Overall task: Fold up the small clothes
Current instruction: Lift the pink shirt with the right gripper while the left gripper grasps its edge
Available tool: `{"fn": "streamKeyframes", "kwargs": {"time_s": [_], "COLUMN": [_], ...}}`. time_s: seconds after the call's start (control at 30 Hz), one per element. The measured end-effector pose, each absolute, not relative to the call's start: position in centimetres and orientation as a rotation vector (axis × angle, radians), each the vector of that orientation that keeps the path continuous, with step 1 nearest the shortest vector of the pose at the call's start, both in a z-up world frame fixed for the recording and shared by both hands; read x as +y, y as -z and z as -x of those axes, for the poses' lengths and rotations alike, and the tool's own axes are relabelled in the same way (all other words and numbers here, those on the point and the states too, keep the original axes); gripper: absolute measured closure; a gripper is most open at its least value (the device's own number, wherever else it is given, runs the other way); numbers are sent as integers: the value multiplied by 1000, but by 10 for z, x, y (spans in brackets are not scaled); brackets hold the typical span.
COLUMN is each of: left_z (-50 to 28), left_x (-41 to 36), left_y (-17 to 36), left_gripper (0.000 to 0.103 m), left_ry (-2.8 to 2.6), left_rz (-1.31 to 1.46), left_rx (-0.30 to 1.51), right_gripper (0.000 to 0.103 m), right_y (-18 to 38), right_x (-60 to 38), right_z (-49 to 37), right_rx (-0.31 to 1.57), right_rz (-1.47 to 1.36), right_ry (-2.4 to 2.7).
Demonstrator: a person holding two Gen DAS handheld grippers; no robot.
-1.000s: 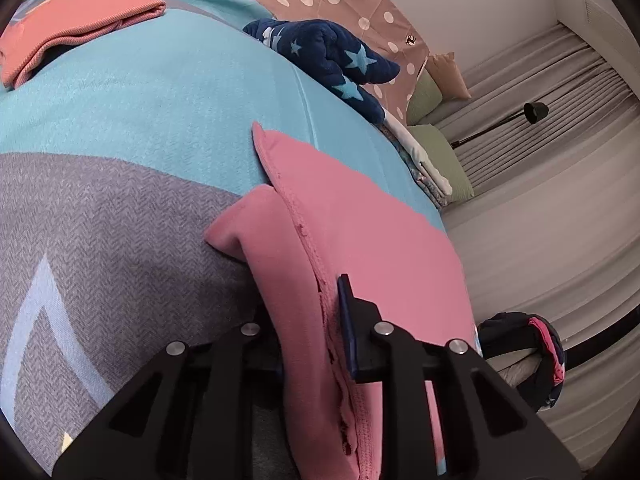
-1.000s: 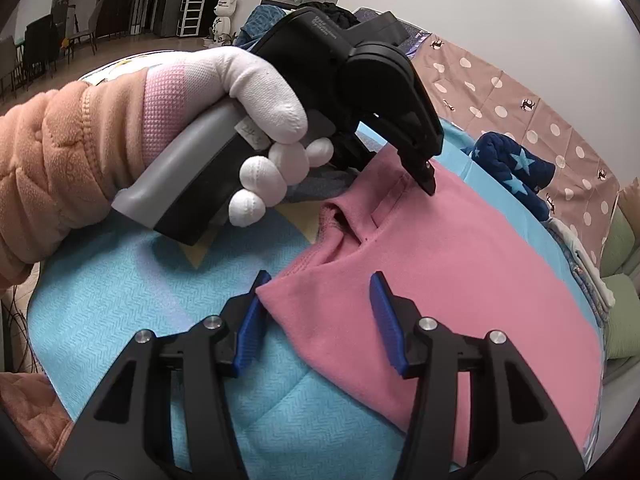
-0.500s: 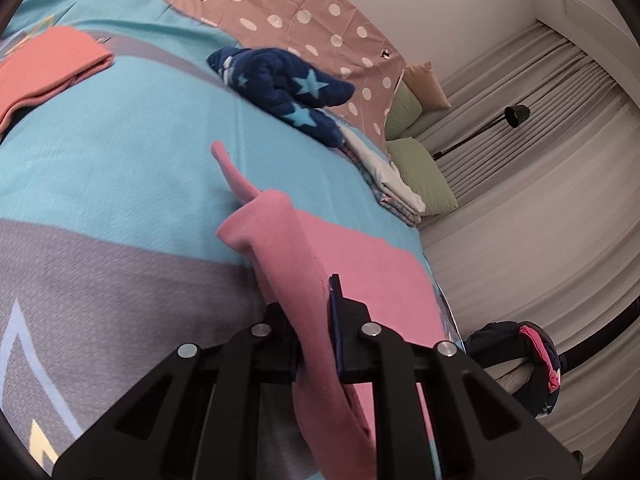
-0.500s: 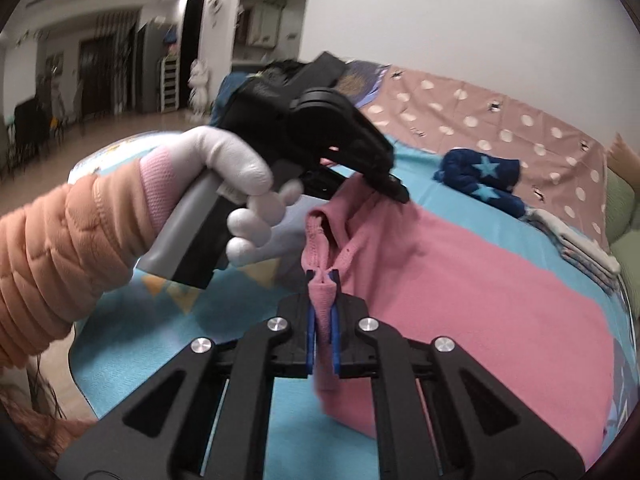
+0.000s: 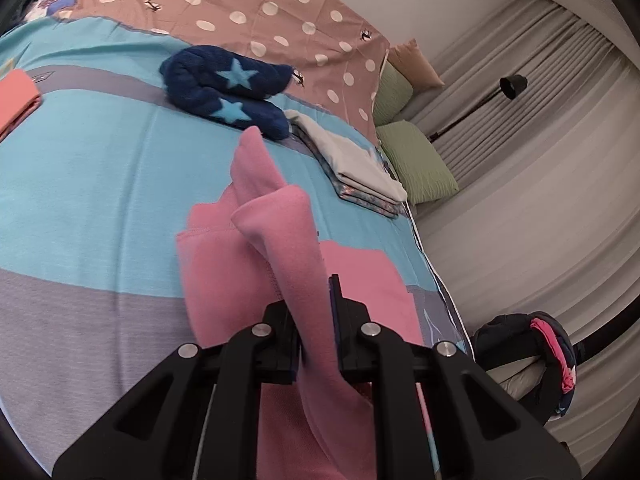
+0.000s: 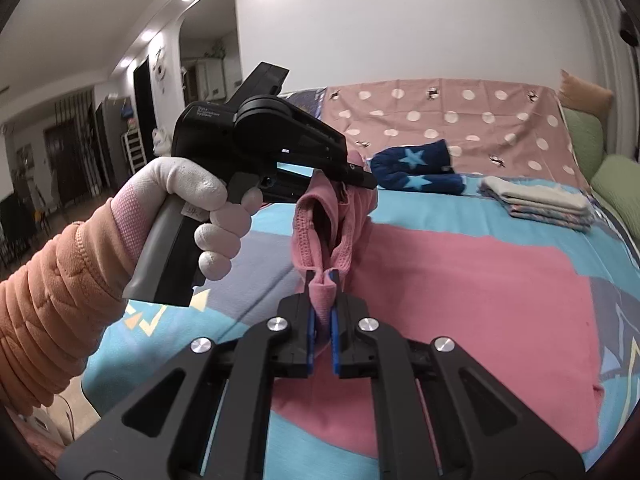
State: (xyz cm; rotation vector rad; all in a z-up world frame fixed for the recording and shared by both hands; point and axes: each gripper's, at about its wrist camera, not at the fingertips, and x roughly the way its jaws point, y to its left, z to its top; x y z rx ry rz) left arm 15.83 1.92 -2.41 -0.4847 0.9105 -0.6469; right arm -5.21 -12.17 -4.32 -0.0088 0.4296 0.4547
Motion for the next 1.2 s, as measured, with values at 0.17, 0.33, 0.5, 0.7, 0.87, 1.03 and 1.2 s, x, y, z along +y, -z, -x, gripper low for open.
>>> {"fn": "streamKeyframes", "kwargs": {"time_s": [0.17, 0.33, 0.5, 0.7, 0.87, 1.03, 1.2], "left_z": [-163, -167, -168, -161, -155, -156, -150], "left_x": [-32, -91, -151, -206, -233, -245, -249], "left_y": [19, 19, 25, 36, 52, 60, 59], "left_gripper": [91, 91, 91, 91, 91, 91, 84], "left_ry": [670, 706, 741, 762, 737, 716, 723], "left_rz": [420, 364, 284, 159, 61, 46, 17], "left_rx": [929, 963, 1007, 1042, 1075, 1090, 1081], "right_gripper": [97, 97, 97, 97, 97, 97, 97], "right_y": [43, 44, 48, 64, 77, 82, 82], "right_x": [-171, -215, -260, -300, -319, -325, -329], "right_z": [51, 55, 59, 63, 66, 71, 72], "right_rx": [429, 427, 435, 474, 514, 525, 528], "right_rz": [-76, -144, -215, -302, -359, -368, -371], "right_ry": [-428, -382, -327, -275, -260, -237, -230]}}
